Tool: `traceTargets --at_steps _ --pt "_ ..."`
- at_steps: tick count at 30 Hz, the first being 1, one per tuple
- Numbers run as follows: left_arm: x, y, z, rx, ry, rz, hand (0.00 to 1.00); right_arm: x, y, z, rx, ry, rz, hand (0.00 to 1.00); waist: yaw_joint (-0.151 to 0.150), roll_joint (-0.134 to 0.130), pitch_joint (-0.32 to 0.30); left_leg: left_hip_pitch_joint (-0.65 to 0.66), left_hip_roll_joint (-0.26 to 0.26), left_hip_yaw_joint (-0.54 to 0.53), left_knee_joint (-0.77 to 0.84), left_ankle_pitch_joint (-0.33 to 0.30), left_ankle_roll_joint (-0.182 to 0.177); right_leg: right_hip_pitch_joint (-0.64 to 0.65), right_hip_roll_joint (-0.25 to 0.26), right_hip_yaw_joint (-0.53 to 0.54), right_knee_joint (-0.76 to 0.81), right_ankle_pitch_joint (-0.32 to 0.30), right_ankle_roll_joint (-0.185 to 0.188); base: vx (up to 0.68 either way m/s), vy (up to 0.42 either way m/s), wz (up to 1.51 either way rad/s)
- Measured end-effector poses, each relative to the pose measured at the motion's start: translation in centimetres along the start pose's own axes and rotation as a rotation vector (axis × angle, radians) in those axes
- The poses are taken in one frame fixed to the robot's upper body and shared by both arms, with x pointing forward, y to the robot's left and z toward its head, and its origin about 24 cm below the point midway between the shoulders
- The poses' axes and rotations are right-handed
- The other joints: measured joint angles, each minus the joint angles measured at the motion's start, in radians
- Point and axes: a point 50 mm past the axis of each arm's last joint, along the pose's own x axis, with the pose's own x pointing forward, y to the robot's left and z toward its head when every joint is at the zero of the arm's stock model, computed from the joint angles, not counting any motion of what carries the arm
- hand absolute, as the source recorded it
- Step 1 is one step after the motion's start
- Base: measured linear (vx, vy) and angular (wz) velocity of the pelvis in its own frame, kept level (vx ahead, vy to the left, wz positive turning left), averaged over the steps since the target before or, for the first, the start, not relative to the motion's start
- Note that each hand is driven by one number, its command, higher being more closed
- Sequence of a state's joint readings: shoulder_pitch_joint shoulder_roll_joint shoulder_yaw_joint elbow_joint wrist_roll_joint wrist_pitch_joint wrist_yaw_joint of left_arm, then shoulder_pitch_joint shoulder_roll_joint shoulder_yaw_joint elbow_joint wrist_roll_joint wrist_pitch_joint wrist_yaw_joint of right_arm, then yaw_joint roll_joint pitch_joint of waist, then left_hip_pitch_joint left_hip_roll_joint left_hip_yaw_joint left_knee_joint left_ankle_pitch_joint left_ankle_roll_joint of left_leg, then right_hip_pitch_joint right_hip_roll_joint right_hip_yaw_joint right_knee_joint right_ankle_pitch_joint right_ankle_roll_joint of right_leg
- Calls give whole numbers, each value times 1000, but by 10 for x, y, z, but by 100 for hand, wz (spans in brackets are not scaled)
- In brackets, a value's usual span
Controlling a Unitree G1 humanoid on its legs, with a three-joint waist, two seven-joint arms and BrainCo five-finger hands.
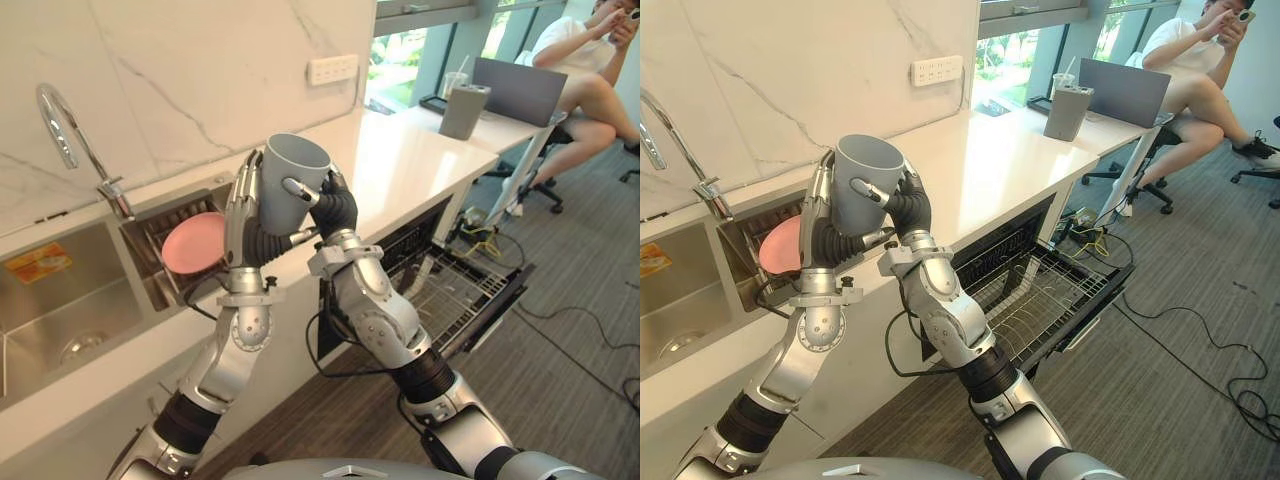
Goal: Walk over to the sink, pick up the cup, carry it to the dishwasher, place the cup inside the dishwasher, then close the dishwasher door
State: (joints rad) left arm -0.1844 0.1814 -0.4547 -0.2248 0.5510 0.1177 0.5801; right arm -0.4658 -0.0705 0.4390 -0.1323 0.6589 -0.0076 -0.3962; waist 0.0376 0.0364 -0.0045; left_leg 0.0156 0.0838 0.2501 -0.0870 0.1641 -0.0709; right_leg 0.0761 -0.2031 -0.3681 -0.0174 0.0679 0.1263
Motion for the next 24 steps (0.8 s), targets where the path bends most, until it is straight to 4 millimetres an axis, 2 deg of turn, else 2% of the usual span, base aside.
traceTargets --at_steps 3,6,9,10,13,16,17,18,22,24 --pt "-11 -10 1 -14 13 -72 0 2 -10 8 -8 -63 -108 100 2 5 1 0 0 -1 0 0 0 0 0 0 0 -4 5 0 0 0" --pt "-29 -25 -1 -29 58 -153 0 12 -22 31 41 -194 -219 100 -2 8 4 0 0 0 0 1 0 0 0 1 0 -4 5 0 0 0" --pt "-41 -39 -22 20 163 -180 0 15 -29 55 92 -330 -262 100 -7 14 7 3 1 6 0 1 1 0 1 6 -2 -3 5 3 -5 -5" --pt "-44 -41 -31 44 206 -161 0 13 -34 64 108 -378 -291 100 -10 14 8 4 3 12 0 1 1 -1 4 11 -5 -2 4 9 -13 -11" --pt "-39 -32 -35 57 211 -65 0 9 -44 74 117 -426 -328 100 -13 12 13 9 7 28 0 0 0 -4 9 28 -15 5 4 15 -18 -17" --pt "-30 -28 -29 -15 164 -5 0 -3 -71 73 85 -438 -426 100 -15 7 20 22 9 34 0 -2 -1 7 10 32 -18 5 5 18 -16 -7" --pt "-27 -31 -20 -100 129 -13 0 -11 -84 72 65 -436 -463 100 -16 5 27 24 9 35 0 -4 -1 9 10 33 -19 5 5 0 0 0" --pt "-27 -32 -16 -134 110 -16 0 -13 -88 72 56 -434 -471 100 -18 4 30 24 9 36 0 -5 -1 9 10 33 -20 5 5 0 0 0" --pt "-33 -43 26 -396 -59 -170 0 -36 -124 74 -73 -393 -516 100 -24 -6 41 24 9 50 0 -12 -2 0 11 52 -22 5 6 18 1 -8" --pt "-38 -46 33 -523 -63 -271 0 -45 -141 77 -129 -369 -539 100 -29 -7 43 21 9 56 0 -14 -3 -6 11 59 -22 6 9 38 -8 -12"
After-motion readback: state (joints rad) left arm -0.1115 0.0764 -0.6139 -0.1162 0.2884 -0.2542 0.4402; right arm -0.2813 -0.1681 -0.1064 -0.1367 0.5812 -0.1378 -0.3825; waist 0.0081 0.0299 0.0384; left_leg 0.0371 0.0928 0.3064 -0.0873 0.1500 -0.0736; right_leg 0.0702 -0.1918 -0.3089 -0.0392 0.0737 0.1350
